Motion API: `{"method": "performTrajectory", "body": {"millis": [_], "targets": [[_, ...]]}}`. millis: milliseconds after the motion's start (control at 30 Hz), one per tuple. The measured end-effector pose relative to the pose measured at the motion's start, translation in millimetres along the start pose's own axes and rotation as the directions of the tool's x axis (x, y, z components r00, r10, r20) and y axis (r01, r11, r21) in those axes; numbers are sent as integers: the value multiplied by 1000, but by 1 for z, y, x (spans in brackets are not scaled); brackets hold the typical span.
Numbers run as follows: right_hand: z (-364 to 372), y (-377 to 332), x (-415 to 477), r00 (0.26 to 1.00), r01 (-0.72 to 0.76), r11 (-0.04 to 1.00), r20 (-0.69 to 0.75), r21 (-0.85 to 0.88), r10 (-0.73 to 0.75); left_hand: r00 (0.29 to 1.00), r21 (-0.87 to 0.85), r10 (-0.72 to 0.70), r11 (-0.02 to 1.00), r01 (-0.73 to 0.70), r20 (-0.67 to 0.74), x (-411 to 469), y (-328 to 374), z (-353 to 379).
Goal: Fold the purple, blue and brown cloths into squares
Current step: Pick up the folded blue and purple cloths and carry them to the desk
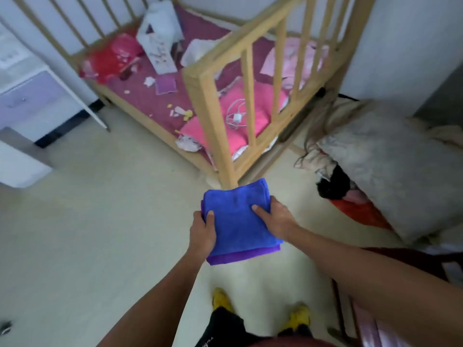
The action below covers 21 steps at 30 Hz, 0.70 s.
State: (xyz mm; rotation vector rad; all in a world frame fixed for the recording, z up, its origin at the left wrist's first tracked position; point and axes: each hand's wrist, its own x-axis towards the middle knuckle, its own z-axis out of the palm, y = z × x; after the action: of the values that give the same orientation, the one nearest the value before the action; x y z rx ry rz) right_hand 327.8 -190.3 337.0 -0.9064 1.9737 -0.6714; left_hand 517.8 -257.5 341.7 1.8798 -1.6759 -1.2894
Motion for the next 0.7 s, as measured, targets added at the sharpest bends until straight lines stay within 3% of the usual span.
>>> {"method": "performTrajectory", "body": {"millis": [367,700], "targets": [[241,-220,43,907,335,935,308,-113,-287,930,-228,-188,967,118,-316,53,-125,-263],[386,-376,128,821,469,867,444,-167,-359,873,-354,-317,917,183,-369,171,-178,-417]]}}
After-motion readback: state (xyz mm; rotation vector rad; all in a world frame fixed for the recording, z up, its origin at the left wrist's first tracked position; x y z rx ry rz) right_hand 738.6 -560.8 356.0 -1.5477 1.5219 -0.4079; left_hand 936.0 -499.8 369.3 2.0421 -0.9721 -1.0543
